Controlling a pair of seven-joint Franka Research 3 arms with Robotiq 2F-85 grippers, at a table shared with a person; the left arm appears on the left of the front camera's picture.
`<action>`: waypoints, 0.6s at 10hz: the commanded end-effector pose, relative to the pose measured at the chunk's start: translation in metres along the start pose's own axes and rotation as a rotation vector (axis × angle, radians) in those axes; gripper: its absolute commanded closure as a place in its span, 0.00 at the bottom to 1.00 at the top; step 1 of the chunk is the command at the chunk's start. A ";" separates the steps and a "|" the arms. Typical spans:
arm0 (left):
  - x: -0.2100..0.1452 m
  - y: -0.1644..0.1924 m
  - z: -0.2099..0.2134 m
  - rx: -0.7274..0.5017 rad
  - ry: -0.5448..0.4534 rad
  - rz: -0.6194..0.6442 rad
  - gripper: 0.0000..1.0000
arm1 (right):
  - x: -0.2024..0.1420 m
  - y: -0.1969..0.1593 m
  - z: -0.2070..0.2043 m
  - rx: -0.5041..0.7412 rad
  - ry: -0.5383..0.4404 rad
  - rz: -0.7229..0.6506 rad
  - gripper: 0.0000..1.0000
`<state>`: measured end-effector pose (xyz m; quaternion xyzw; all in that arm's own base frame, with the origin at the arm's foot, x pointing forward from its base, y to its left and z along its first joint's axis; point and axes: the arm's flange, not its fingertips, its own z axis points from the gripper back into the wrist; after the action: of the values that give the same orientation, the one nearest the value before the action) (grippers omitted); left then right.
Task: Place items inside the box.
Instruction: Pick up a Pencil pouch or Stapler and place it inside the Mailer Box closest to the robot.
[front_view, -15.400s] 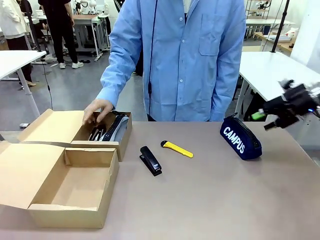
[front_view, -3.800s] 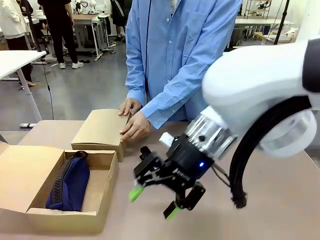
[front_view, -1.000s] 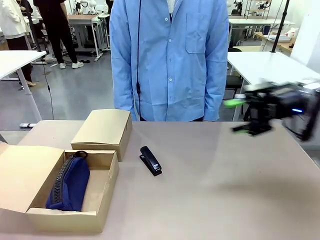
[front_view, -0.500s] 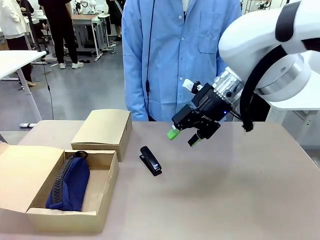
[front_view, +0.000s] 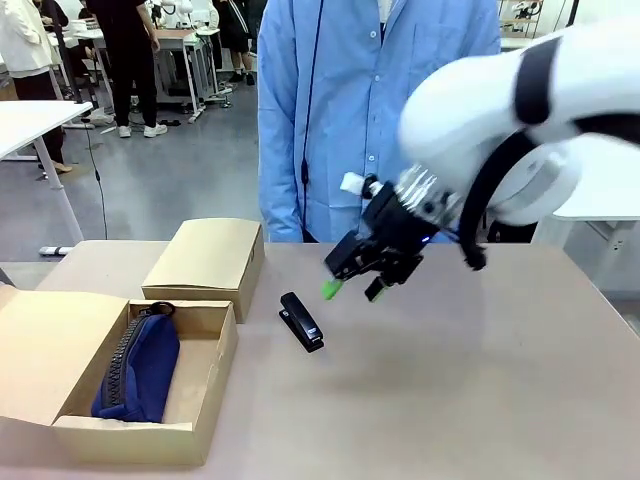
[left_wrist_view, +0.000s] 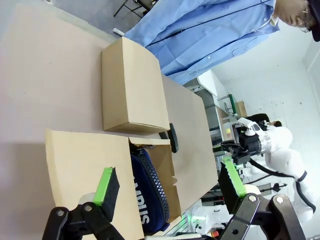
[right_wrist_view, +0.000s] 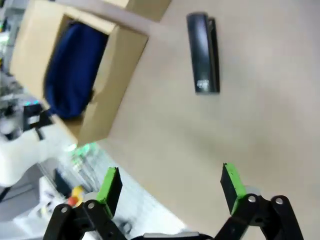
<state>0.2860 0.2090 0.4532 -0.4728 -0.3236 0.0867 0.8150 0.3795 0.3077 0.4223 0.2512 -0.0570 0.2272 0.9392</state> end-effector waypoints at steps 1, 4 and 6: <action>-0.001 0.000 -0.001 -0.023 -0.018 -0.020 0.00 | 0.021 0.006 -0.049 -0.137 -0.046 -0.029 0.00; -0.001 0.000 -0.001 -0.023 -0.018 -0.020 0.00 | 0.034 0.010 -0.105 -0.220 -0.037 -0.005 0.00; -0.001 0.000 -0.001 -0.023 -0.018 -0.020 0.00 | 0.046 0.009 -0.129 -0.250 -0.079 -0.015 0.00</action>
<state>0.2859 0.2090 0.4531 -0.4727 -0.3238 0.0864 0.8150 0.4031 0.3711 0.3222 0.1551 -0.1021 0.2211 0.9574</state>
